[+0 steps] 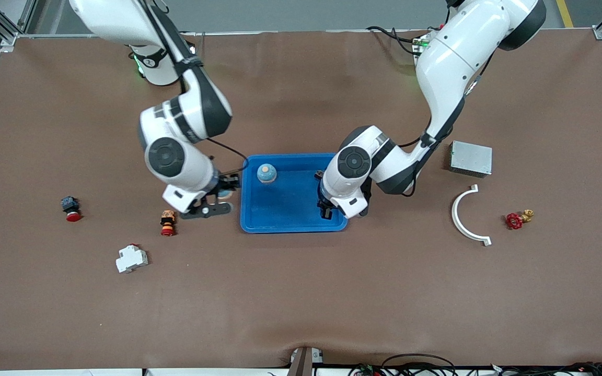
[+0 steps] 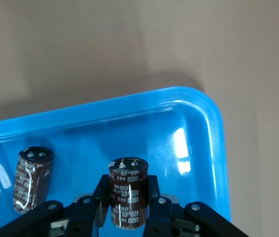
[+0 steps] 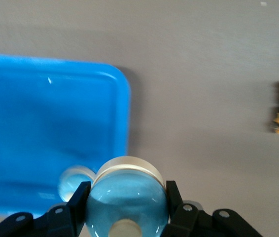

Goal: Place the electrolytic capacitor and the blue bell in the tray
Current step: 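Carry the second capacitor and second bell over the blue tray, then open both grippers to drop the capacitor and bell into the tray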

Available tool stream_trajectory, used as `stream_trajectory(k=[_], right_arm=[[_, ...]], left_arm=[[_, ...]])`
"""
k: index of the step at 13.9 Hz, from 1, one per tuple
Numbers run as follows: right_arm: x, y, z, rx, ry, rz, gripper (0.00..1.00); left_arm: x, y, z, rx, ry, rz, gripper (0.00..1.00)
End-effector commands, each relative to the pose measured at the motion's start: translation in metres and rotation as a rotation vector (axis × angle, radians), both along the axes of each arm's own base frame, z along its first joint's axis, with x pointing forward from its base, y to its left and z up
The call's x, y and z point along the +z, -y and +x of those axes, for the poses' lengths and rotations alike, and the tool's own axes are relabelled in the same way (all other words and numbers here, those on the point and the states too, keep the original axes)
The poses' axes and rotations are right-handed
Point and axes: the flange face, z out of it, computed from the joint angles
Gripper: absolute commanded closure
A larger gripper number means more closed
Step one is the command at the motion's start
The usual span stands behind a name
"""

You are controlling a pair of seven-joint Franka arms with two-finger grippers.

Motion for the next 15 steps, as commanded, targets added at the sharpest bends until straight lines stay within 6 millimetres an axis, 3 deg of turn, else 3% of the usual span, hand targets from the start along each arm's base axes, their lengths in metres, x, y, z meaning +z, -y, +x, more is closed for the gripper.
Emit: stream_trajectory(k=[1, 3, 7, 8, 11, 15], right_arm=[[-0.037, -0.036, -0.001, -0.102, 0.041, -0.003, 0.91], [-0.056, -0.053, -0.007, -0.107, 0.046, -0.007, 0.91], [-0.089, -0.054, -0.008, -0.122, 0.011, -0.017, 0.91], [-0.094, -0.056, -0.007, -0.133, 0.001, -0.010, 0.91], [-0.108, -0.069, -0.012, -0.130, -0.016, -0.004, 0.91], [-0.126, -0.078, -0.016, -0.128, -0.004, 0.009, 0.89]], left_arm=[[0.024, 0.001, 0.010, -0.035, 0.087, 0.037, 0.00], [0.043, -0.009, 0.019, -0.030, 0.109, 0.047, 0.00], [0.118, -0.054, 0.043, -0.180, 0.179, 0.129, 0.00], [0.135, -0.071, 0.050, -0.241, 0.184, 0.140, 0.00], [0.184, -0.151, 0.083, -0.342, 0.208, 0.173, 0.00], [0.232, -0.212, 0.087, -0.594, 0.170, 0.234, 0.00]])
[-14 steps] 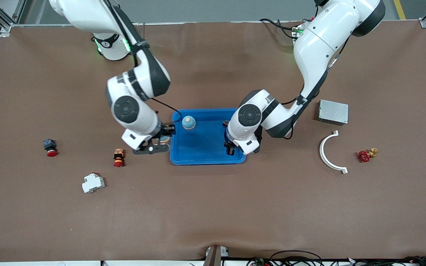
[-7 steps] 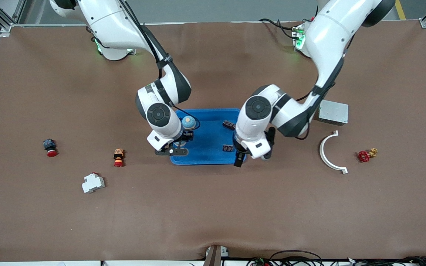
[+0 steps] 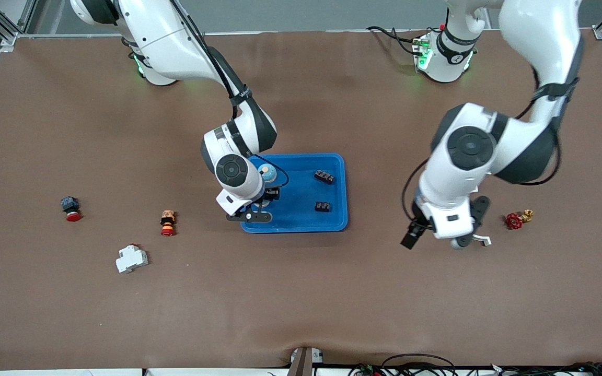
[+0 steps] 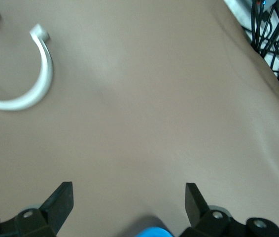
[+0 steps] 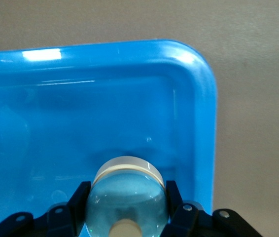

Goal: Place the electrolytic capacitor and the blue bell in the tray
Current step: 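Open both grippers to drop the capacitor and bell into the tray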

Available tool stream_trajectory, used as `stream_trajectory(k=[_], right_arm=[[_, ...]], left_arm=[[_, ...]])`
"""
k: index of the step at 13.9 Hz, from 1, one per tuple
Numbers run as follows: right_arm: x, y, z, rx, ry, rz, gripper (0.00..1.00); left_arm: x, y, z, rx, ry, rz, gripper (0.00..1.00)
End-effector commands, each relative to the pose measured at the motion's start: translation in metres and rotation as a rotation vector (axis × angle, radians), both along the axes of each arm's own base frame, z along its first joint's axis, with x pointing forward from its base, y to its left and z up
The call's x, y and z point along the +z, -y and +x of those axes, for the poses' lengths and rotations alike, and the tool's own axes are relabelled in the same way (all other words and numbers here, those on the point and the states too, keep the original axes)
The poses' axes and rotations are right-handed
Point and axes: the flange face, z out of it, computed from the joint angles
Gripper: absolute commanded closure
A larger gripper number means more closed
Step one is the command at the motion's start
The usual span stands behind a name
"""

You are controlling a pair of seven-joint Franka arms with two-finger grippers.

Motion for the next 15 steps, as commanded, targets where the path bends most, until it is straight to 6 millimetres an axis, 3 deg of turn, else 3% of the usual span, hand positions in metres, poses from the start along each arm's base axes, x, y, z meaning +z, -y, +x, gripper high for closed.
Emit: stream_trajectory(k=[1, 4, 5, 6, 8, 10, 13, 15], right_arm=[[-0.009, -0.013, -0.001, -0.026, -0.007, 0.028, 0.87], [-0.014, -0.014, -0.003, -0.029, -0.016, 0.028, 0.75], [-0.014, -0.013, -0.002, -0.030, -0.016, 0.028, 0.48], [-0.014, -0.013, -0.002, -0.030, -0.016, 0.028, 0.05], [-0.009, -0.014, -0.003, -0.020, -0.016, 0.029, 0.00], [0.003, -0.012, -0.003, -0.004, -0.024, 0.032, 0.00], [0.083, 0.000, -0.011, 0.037, -0.109, 0.035, 0.00], [0.148, 0.024, -0.021, 0.066, -0.151, 0.055, 0.00]], left_arm=[[0.037, -0.023, -0.011, -0.144, -0.030, 0.052, 0.00], [0.075, -0.057, -0.009, -0.317, -0.081, 0.106, 0.00], [0.083, -0.072, -0.009, -0.371, -0.101, 0.118, 0.00], [0.097, -0.085, -0.009, -0.398, -0.090, 0.127, 0.00], [0.114, -0.110, -0.009, -0.443, -0.078, 0.126, 0.00], [0.135, -0.118, -0.015, -0.478, -0.055, 0.112, 0.00], [0.162, -0.136, -0.030, -0.520, -0.067, 0.129, 0.00], [0.180, -0.153, -0.042, -0.552, -0.072, 0.103, 0.00]])
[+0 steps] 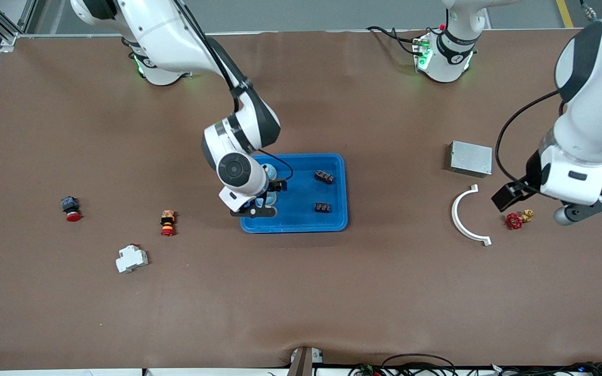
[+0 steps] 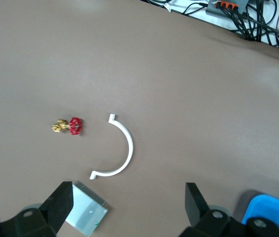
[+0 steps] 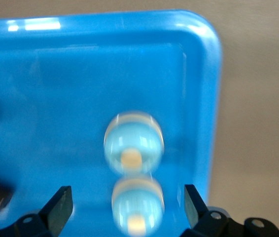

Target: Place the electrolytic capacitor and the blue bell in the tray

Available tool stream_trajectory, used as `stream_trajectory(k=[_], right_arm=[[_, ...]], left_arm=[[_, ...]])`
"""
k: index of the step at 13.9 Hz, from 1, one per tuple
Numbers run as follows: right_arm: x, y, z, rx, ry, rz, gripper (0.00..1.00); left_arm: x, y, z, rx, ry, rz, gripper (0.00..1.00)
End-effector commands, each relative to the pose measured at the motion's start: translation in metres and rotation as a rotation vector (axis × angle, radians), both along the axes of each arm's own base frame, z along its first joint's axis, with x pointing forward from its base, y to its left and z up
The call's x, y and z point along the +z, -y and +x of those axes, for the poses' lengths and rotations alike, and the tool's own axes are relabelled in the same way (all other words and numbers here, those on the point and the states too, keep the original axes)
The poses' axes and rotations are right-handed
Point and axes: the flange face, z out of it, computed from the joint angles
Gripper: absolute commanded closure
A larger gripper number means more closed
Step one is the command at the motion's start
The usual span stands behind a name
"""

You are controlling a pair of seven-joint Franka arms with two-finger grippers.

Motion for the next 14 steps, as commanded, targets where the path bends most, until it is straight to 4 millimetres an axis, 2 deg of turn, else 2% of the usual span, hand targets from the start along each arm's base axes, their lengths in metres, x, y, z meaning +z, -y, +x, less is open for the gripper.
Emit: stream_trajectory(k=[1, 2, 4, 6, 8, 12, 14], right_arm=[[0.103, 0.046, -0.022, 0.020, -0.039, 0.053, 0.00], [0.138, 0.068, -0.031, 0.021, -0.043, 0.071, 0.00], [0.191, 0.121, -0.047, 0.054, -0.025, 0.070, 0.00], [0.222, 0.172, -0.063, 0.071, 0.025, 0.027, 0.00], [0.238, 0.226, -0.066, 0.078, 0.062, 0.021, 0.00], [0.244, 0.362, -0.034, 0.049, 0.095, 0.047, 0.00], [0.252, 0.402, -0.009, 0.026, 0.123, -0.023, 0.00]], left_arm=[[0.027, -0.023, -0.024, -0.038, -0.033, -0.030, 0.00], [0.034, -0.027, -0.032, -0.051, -0.046, -0.037, 0.00], [0.045, -0.035, -0.050, -0.055, -0.042, -0.024, 0.00], [0.053, -0.039, -0.071, -0.094, -0.044, -0.011, 0.00], [0.060, -0.048, -0.081, -0.130, -0.045, -0.010, 0.00], [0.071, -0.054, -0.106, -0.158, -0.050, -0.036, 0.00], [0.075, -0.070, -0.111, -0.214, -0.064, -0.036, 0.00]])
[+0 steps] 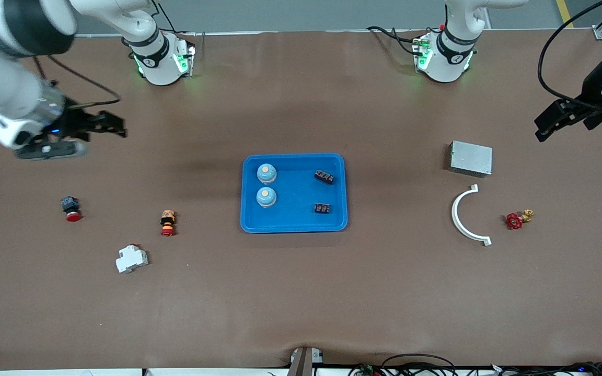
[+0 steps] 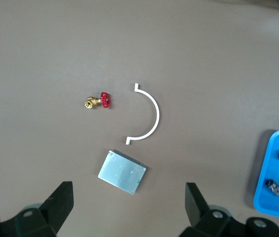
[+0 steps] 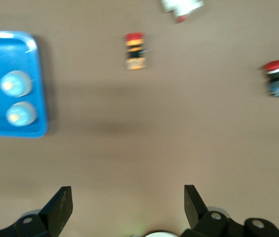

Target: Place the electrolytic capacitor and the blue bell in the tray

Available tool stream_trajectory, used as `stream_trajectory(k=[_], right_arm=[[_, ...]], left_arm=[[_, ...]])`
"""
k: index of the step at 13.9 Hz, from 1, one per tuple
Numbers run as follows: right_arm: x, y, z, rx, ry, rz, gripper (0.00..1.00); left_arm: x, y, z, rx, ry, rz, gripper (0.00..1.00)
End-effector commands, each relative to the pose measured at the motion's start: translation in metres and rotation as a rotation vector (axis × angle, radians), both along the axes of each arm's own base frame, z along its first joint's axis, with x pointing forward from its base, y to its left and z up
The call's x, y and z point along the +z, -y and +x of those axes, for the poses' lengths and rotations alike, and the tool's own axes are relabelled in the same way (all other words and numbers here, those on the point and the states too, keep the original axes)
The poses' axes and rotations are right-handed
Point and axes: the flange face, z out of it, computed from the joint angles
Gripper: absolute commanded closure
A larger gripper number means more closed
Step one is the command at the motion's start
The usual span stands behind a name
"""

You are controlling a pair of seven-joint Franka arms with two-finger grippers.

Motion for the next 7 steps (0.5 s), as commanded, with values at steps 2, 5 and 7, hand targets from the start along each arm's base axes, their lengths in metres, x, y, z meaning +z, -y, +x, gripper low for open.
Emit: stream_trajectory(k=[2, 5, 7], right_arm=[[0.026, 0.047, 0.047, -0.048, 0.061, -0.077, 0.00], [0.061, 0.060, 0.076, -0.076, 0.148, -0.077, 0.00], [0.083, 0.060, 0.078, -0.083, 0.197, -0.080, 0.00]], left_arm=[[0.003, -0.022, -0.018, -0.106, -0.046, -0.018, 0.00], [0.004, -0.020, -0.019, -0.111, -0.048, -0.029, 0.00], [0.005, -0.018, -0.021, -0.116, -0.050, -0.028, 0.00]])
